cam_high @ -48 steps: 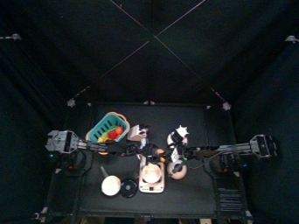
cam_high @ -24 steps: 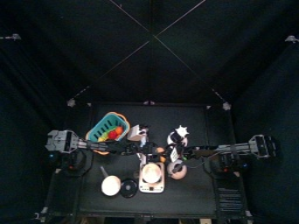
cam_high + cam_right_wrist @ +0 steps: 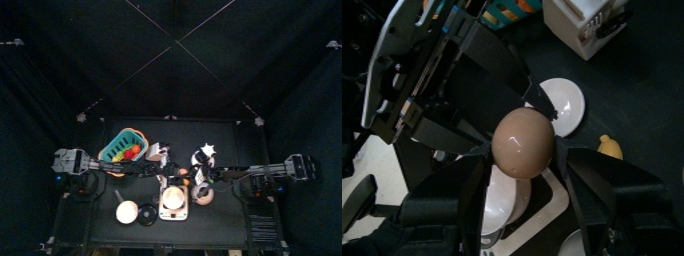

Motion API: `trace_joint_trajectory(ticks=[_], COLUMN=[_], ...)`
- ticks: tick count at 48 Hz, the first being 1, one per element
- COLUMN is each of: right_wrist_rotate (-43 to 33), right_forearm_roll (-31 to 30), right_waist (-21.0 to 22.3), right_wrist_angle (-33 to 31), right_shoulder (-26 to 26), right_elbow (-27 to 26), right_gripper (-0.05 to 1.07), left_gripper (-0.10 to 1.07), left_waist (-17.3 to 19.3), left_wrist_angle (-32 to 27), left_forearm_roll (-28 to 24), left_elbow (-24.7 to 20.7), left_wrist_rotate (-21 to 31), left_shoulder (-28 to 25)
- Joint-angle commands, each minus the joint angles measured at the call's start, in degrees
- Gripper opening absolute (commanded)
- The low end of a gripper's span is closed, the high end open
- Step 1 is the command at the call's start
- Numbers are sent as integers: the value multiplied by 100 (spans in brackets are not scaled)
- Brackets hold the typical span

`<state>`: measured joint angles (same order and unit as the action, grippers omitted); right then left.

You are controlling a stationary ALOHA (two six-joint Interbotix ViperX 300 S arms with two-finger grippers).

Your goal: Peel one half of shell off

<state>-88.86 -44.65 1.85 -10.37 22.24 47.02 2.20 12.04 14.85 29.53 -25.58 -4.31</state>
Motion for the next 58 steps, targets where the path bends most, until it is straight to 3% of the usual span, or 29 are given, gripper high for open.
trace_joint_trajectory(ticks=[1, 58], right_wrist_rotate=[18, 26], right_forearm_roll=[-9, -9], right_waist=[0, -88], right_wrist_angle=[26, 26], right_shoulder=[176, 563], right_elbow=[-44, 220], right_gripper=[64, 64], left_gripper=[73, 73], left_waist=[18, 18], left_wrist_angle=[-26, -88], left_forearm_roll=[-9, -9], left_elbow=[-9, 158], left_wrist_rotate=[9, 9], left_shoulder=[79, 149])
